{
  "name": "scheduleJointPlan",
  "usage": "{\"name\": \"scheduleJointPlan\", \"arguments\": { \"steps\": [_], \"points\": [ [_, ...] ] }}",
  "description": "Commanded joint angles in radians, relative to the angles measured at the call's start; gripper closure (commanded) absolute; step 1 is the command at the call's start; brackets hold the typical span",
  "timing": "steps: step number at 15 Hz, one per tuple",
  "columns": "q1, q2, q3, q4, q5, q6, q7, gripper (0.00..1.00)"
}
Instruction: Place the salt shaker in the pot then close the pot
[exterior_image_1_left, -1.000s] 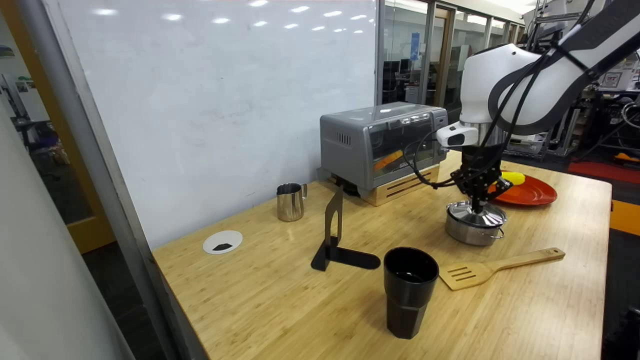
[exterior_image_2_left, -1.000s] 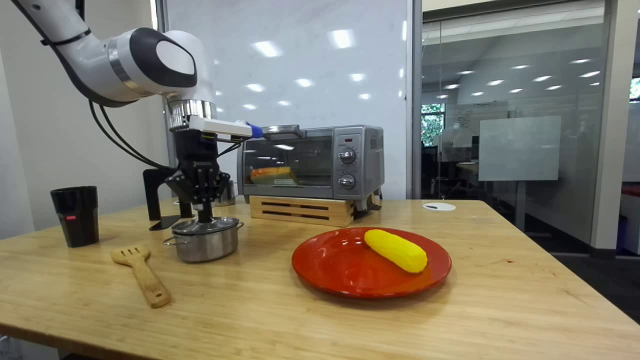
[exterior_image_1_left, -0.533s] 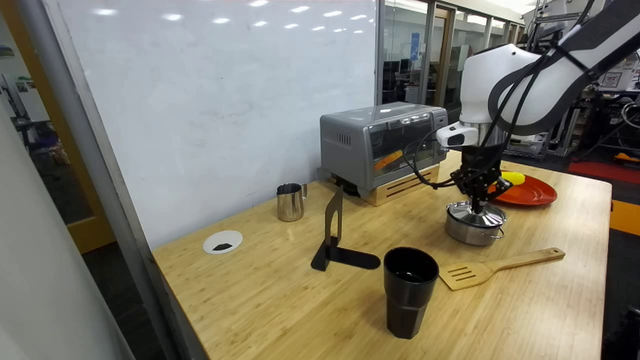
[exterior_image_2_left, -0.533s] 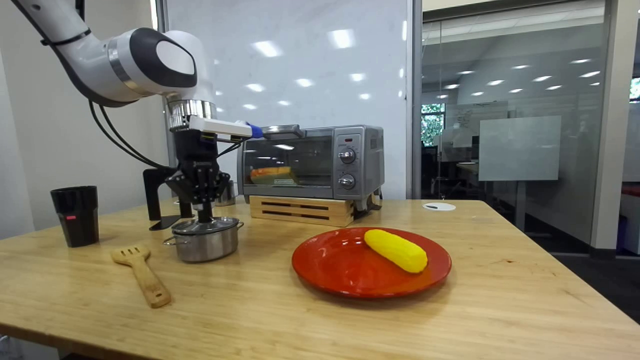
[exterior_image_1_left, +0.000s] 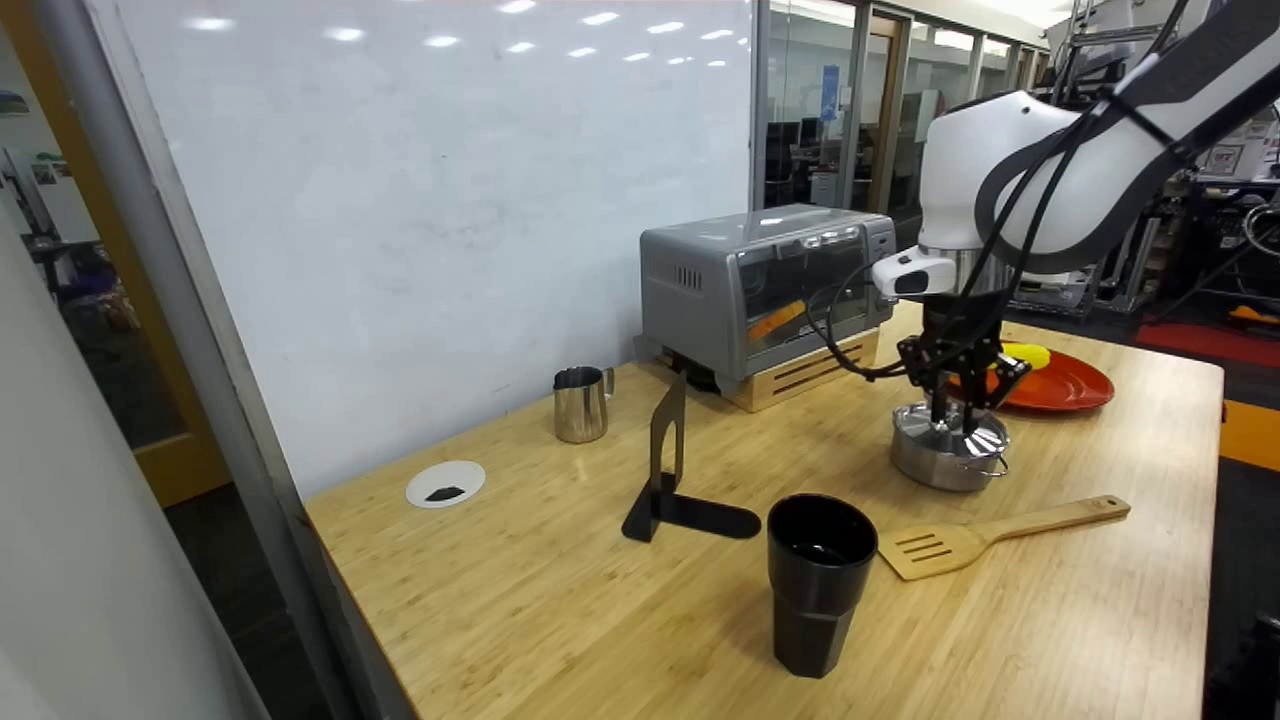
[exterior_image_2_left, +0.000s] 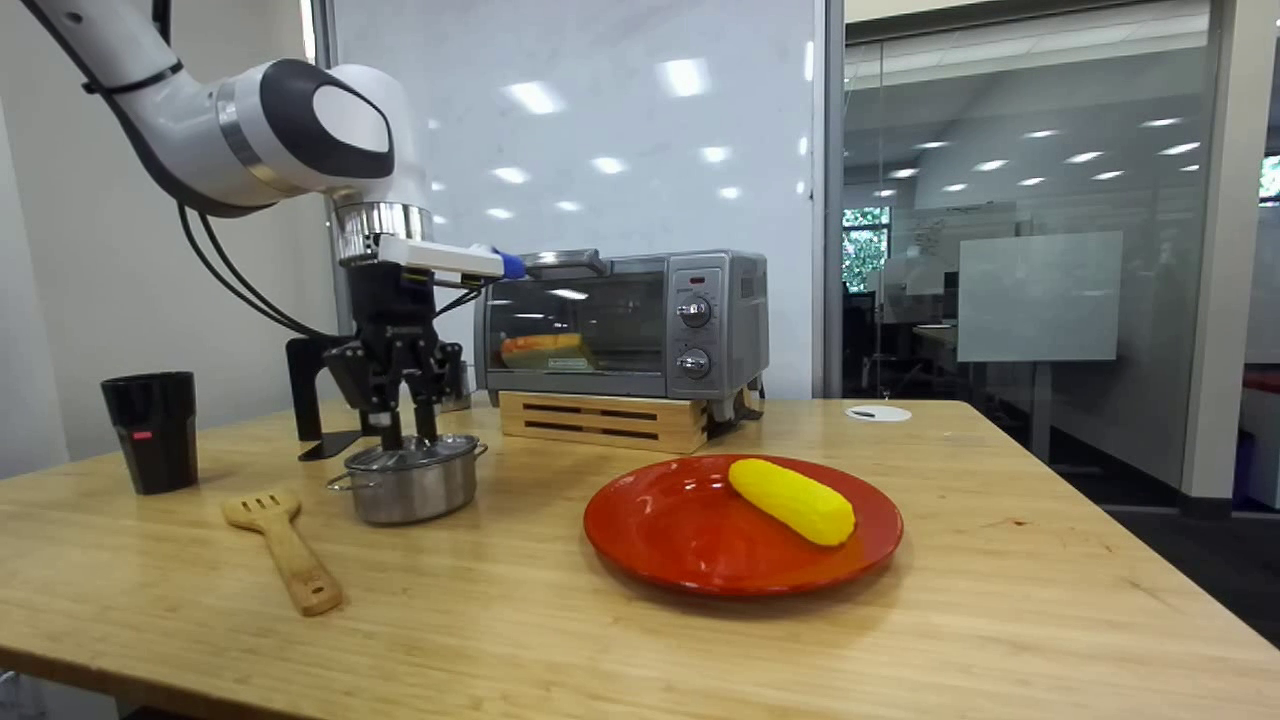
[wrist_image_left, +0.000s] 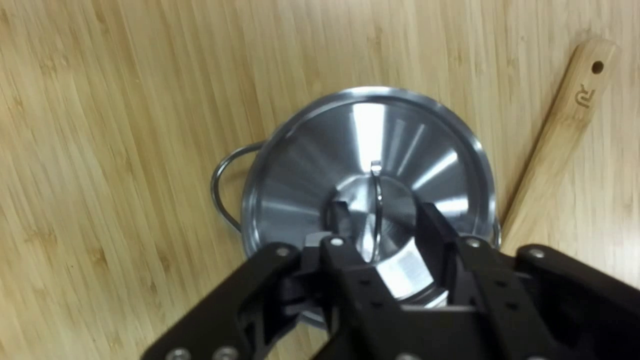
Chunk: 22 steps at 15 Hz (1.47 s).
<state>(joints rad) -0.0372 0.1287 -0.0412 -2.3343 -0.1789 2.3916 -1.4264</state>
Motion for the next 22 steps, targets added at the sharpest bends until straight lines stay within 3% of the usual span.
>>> {"name": "scheduleJointPlan", "arguments": {
  "steps": [1, 5, 6, 16, 22],
  "points": [
    [-0.013, 0.011, 0.012, 0.006, 0.006, 0.017, -0.018, 0.31],
    [-0.011, -0.048, 0.016, -0.021, 0.010, 0.000, -0.027, 0.03],
    [-0.011, -0.070, 0.017, -0.031, 0.012, -0.006, -0.032, 0.00],
    [-0.012, -0.260, -0.023, -0.070, -0.006, -0.084, -0.015, 0.00],
    [-0.043, -0.254, -0.121, 0.061, 0.148, -0.186, 0.028, 0.00]
  ]
}}
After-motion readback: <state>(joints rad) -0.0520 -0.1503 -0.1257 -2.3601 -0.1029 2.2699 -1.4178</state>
